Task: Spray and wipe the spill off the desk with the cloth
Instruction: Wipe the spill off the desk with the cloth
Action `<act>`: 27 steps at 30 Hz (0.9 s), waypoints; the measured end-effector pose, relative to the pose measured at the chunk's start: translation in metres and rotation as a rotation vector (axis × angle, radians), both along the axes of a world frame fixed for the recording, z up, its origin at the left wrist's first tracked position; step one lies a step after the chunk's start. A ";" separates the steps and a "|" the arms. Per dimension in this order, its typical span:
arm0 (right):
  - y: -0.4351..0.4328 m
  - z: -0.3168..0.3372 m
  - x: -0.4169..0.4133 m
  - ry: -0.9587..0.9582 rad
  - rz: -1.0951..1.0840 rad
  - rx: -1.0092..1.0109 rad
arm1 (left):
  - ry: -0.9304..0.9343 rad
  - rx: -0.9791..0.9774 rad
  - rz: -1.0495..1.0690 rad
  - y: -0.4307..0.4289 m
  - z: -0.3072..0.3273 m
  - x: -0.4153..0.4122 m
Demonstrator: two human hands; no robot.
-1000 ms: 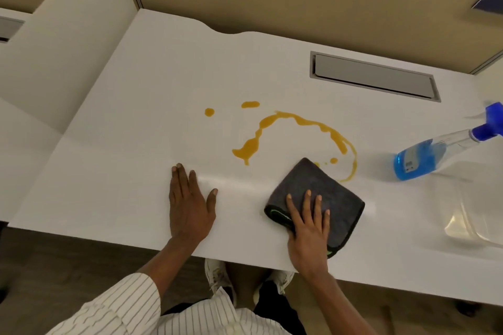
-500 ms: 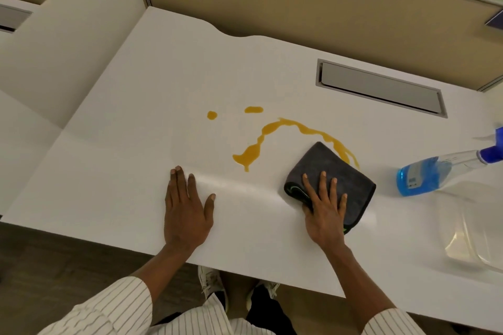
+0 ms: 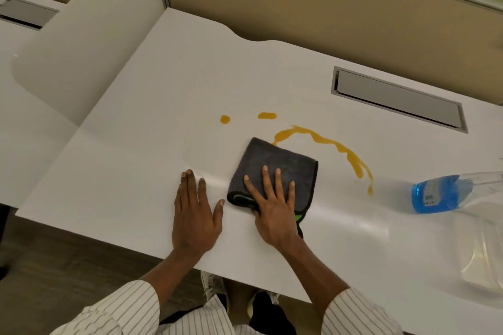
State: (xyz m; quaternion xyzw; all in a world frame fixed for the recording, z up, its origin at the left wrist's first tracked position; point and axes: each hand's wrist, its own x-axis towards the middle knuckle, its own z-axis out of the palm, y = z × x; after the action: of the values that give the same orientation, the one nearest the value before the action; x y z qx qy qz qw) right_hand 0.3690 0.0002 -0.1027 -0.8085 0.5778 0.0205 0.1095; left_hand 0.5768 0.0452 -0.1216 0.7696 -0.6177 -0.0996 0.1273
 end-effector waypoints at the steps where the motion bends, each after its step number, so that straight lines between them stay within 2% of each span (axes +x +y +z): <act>1: -0.012 0.001 -0.001 0.004 -0.021 0.012 | 0.007 -0.001 0.003 0.000 0.000 0.000; 5: -0.021 0.007 -0.011 0.017 -0.135 0.023 | 0.016 0.004 0.010 0.001 0.004 0.000; 9: 0.025 0.007 -0.022 0.006 -0.196 0.044 | 0.018 0.010 -0.001 0.001 0.004 0.001; 14: 0.064 0.006 -0.032 0.031 -0.123 0.031 | 0.029 0.012 0.011 0.001 0.003 0.000; 19: 0.007 0.004 -0.012 0.040 -0.127 0.027 | 0.026 0.004 0.003 0.001 0.003 0.000; 22: -0.023 0.005 0.006 0.016 -0.037 0.042 | 0.031 -0.005 0.001 0.001 0.003 0.000; 27: -0.006 0.003 -0.006 0.013 0.131 0.006 | 0.039 -0.010 -0.002 0.001 0.005 0.001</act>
State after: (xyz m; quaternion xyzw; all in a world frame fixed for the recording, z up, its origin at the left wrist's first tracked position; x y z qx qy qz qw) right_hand 0.3629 -0.0061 -0.0994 -0.8442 0.5241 0.0346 0.1069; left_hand 0.5779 0.0464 -0.1170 0.7661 -0.6165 -0.1118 0.1432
